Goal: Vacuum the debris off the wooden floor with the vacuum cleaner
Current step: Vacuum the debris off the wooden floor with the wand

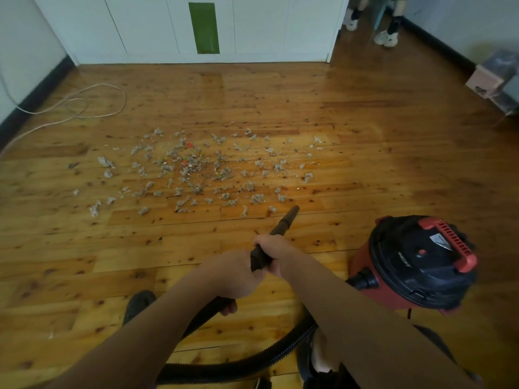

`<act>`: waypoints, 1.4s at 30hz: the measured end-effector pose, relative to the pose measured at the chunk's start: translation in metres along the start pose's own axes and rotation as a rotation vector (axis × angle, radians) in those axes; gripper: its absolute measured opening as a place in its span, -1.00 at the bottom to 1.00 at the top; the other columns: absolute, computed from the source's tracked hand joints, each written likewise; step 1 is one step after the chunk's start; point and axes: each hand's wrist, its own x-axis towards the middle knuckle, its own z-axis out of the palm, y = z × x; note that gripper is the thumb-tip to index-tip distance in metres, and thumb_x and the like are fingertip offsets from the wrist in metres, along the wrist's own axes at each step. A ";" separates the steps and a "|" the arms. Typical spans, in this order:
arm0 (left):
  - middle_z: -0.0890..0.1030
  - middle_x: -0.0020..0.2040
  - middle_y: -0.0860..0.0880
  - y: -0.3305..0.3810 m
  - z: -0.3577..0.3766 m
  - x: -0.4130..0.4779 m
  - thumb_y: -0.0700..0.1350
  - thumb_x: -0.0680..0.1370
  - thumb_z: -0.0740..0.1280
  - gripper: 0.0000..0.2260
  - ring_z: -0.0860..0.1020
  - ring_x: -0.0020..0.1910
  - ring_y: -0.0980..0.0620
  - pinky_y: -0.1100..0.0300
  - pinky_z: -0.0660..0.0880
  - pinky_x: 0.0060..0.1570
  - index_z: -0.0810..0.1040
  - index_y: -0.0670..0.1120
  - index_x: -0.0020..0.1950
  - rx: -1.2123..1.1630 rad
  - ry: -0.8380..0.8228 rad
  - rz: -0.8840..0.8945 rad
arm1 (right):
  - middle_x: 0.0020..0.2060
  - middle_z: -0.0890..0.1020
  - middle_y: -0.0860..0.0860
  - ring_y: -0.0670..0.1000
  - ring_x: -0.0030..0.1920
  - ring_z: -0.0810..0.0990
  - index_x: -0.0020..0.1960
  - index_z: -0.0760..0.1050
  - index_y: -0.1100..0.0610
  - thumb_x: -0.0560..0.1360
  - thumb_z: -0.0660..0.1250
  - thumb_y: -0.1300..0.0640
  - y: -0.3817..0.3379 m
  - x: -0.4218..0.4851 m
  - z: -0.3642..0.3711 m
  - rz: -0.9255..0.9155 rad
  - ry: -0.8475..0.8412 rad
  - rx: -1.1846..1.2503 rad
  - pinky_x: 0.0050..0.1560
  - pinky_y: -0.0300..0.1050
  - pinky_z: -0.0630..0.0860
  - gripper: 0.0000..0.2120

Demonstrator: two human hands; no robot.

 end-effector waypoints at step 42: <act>0.55 -0.25 0.03 -0.076 0.000 -0.082 0.14 0.60 0.22 -0.83 0.54 -0.45 0.09 0.25 0.41 -0.50 0.41 0.07 0.06 0.399 0.409 -0.213 | 0.03 0.50 0.20 0.15 -0.12 0.57 0.51 0.08 0.15 0.67 0.10 0.17 0.036 -0.051 0.096 -0.004 -0.274 -0.085 -0.28 0.03 0.58 -0.56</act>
